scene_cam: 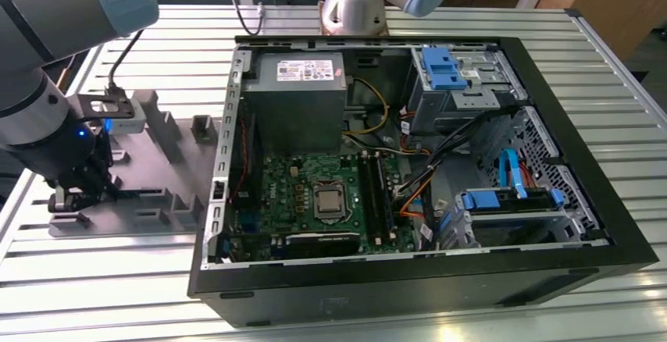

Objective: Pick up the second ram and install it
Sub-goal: 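Pick up the second ram and move it above second insertion slot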

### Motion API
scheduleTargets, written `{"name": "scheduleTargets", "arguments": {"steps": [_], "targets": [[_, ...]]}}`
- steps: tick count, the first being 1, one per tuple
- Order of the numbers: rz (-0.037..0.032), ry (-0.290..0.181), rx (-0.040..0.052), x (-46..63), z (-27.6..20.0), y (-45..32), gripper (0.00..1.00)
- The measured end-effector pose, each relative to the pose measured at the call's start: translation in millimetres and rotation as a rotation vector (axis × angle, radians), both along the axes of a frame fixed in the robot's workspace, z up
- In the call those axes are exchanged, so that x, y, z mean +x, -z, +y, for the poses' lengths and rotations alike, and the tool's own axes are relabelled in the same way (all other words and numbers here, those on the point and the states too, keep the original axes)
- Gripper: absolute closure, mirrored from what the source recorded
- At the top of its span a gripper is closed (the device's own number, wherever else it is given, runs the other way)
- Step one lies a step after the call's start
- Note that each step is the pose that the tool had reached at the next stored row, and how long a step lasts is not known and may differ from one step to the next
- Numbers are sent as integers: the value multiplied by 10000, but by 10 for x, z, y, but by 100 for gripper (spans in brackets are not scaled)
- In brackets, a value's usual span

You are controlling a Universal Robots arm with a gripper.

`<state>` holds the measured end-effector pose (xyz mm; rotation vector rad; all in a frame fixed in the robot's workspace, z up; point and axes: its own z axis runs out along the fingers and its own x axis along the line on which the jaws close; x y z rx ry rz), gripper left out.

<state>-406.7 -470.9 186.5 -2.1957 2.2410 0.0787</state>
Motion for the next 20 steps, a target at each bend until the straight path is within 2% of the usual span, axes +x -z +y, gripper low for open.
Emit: {"name": "scheduleTargets", "arguments": {"steps": [8,15,20], "targets": [[-2,0,0,0,-1,-2,86],[0,0,-2,0,-1,-77,86],[-1,-1,-7,0,-1,-83,86]]}}
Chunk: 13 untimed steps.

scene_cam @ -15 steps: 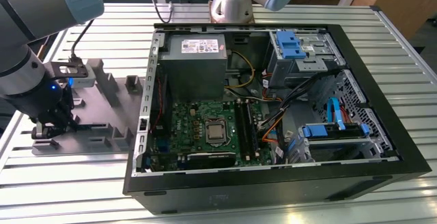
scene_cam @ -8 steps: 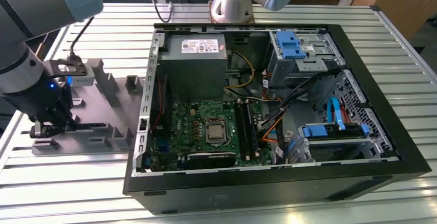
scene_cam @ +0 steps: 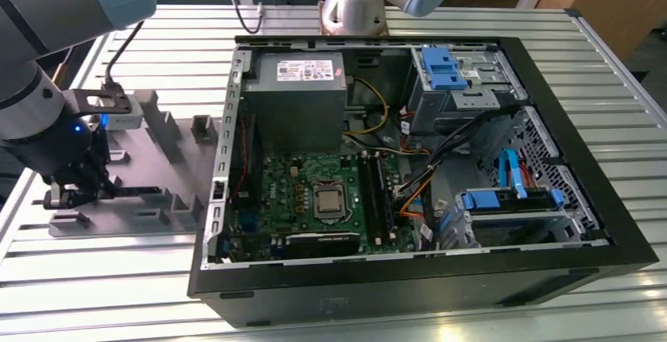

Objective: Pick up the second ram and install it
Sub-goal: 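Pick up the second ram and move it above second insertion slot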

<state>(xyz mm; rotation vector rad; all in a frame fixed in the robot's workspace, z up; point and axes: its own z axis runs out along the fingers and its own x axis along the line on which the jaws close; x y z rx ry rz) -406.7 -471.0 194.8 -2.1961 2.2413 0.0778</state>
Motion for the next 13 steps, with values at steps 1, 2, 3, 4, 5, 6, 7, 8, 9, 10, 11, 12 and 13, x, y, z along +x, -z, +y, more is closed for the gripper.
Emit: {"name": "scheduleTargets", "arguments": {"steps": [1,2,3,4,5,6,7,8,9,10,11,12,13], "targets": [[1,0,0,0,0,-1,86],[1,0,0,0,0,-2,86],[1,0,-1,0,0,-5,86],[1,0,0,0,0,-7,86],[0,0,0,0,0,-9,86],[0,0,0,0,0,-11,86],[1,0,0,0,0,-13,86],[0,0,0,0,0,-14,86],[1,0,-1,0,0,-18,86],[1,1,-1,0,0,-21,86],[1,0,-1,0,0,-24,86],[1,0,0,0,0,-28,86],[2,0,-1,0,0,-33,86]]}}
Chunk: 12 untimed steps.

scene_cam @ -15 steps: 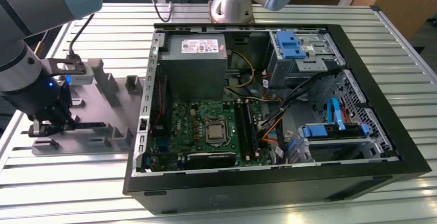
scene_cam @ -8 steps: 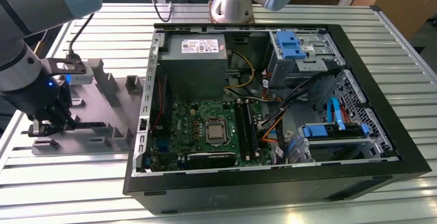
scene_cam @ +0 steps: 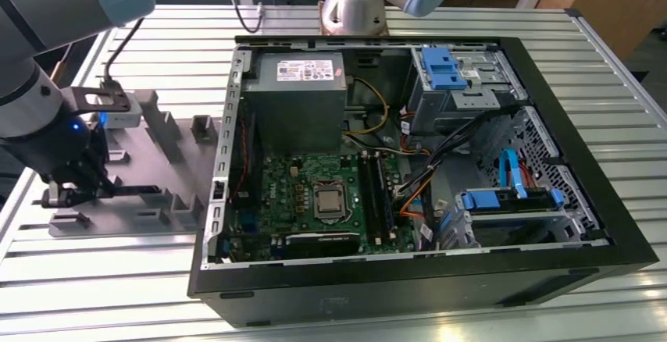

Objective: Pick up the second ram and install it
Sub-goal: 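Pick up the second ram and move it above second insertion slot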

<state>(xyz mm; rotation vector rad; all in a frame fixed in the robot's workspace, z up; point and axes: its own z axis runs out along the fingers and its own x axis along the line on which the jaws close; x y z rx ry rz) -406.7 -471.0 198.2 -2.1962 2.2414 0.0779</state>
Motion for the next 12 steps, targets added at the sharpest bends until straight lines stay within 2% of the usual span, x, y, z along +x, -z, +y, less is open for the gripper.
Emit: {"name": "scheduleTargets", "arguments": {"steps": [12], "targets": [[-2,0,3,0,0,-65,86]]}}
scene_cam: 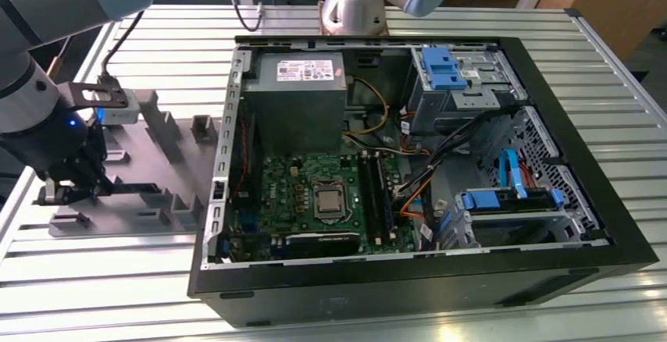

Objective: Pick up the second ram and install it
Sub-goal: 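Pick up the second ram and move it above second insertion slot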

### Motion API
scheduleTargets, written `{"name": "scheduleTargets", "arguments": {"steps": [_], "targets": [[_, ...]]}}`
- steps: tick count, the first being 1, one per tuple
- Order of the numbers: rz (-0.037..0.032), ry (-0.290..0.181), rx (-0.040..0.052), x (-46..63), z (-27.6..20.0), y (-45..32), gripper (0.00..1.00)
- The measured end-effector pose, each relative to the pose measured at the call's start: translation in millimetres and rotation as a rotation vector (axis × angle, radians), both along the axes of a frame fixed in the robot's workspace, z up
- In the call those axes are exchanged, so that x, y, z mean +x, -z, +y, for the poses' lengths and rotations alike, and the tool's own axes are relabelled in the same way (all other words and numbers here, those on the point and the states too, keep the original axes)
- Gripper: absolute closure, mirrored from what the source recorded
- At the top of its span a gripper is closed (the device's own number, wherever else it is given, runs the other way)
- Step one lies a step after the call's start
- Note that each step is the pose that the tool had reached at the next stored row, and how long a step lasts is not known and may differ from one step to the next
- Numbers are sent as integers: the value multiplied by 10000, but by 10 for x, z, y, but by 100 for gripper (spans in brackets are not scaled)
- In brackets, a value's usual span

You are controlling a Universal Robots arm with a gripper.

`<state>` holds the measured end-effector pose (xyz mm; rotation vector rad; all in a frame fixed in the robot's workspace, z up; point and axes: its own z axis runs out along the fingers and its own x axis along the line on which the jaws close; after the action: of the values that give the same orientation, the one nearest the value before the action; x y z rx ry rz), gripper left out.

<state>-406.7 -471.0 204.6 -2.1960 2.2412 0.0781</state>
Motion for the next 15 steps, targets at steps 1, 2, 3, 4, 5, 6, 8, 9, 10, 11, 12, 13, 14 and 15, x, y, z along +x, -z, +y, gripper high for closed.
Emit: {"name": "scheduleTargets", "arguments": {"steps": [1,2,3,4,5,6,8,9,10,11,12,13,14,15], "targets": [[1,0,3,0,0,0,86],[0,0,3,0,0,0,86],[-1,0,3,0,0,-1,86],[1,0,2,0,0,-3,86],[0,0,2,0,0,-6,86],[2,0,1,0,0,-9,86],[0,0,3,0,0,-14,86],[1,0,2,0,0,-19,86],[1,0,2,0,0,-23,86],[1,0,2,0,0,-28,86],[1,0,2,0,0,-32,86],[-1,0,3,0,0,-35,86],[-1,0,3,0,0,-38,86],[-1,0,4,0,0,-40,86]]}}
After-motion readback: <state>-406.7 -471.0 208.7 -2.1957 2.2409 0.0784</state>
